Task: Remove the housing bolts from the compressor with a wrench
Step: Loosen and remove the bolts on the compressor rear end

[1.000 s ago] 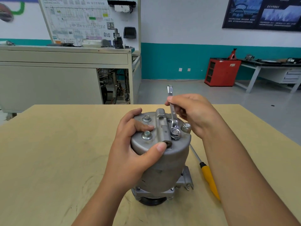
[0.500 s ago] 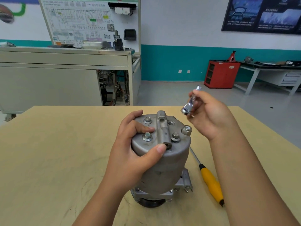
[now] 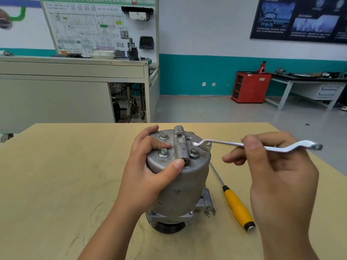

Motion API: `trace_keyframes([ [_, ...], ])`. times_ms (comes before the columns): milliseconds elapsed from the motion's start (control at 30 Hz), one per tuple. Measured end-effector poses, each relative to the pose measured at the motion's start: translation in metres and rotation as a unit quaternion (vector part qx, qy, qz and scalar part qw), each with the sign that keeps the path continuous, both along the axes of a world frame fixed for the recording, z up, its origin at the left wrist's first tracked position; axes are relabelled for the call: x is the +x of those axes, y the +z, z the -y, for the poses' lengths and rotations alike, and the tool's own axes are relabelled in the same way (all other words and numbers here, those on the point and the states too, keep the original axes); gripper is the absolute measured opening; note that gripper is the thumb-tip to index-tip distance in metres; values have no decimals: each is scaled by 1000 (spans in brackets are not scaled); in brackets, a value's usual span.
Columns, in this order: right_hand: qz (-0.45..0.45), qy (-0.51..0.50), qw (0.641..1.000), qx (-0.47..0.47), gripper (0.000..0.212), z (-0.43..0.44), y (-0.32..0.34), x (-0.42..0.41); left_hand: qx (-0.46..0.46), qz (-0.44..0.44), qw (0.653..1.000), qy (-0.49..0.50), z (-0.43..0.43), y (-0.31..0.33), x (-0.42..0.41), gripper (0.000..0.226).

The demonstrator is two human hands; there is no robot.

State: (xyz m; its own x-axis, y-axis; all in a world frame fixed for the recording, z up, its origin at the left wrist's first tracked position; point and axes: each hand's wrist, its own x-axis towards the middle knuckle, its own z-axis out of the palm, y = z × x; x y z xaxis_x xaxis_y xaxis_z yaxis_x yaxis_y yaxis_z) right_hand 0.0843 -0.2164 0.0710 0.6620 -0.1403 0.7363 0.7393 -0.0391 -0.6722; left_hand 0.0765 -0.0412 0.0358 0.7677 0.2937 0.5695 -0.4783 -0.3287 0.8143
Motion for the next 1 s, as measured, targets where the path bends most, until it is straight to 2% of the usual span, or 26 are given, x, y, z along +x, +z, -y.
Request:
trace_keyframes([
  [233, 84, -125, 977, -153, 20, 1, -14, -15, 2, -6, 1000, -3, 4, 2, 3, 37],
  [400, 134, -138, 962, -193, 39, -1, -28, -22, 4, -10, 1000, 0, 4, 3, 4, 37],
  [467, 127, -136, 963, -195, 38, -2, -30, -23, 6, -13, 1000, 0, 5, 4, 5, 37],
  [533, 94, -113, 974, -170, 22, 0, -29, -23, 8, -14, 1000, 0, 5, 3, 4, 37],
  [633, -12, -20, 998, -57, 11, 6, -26, -14, 7, -14, 1000, -3, 4, 3, 4, 37],
  [700, -70, 52, 996, 30, 9, 12, -23, 0, 4, -13, 1000, -4, 4, 3, 4, 37],
  [767, -126, 101, 984, 77, 12, 16, -18, 19, 4, -12, 1000, -4, 4, 3, 3, 37],
  [900, -227, 168, 956, 78, 10, 12, -12, 62, 1, -11, 1000, -5, 3, 3, 2, 38],
  [1000, -272, 174, 945, 42, 10, -7, -8, 86, -1, -12, 1000, -5, 2, 3, 1, 40],
])
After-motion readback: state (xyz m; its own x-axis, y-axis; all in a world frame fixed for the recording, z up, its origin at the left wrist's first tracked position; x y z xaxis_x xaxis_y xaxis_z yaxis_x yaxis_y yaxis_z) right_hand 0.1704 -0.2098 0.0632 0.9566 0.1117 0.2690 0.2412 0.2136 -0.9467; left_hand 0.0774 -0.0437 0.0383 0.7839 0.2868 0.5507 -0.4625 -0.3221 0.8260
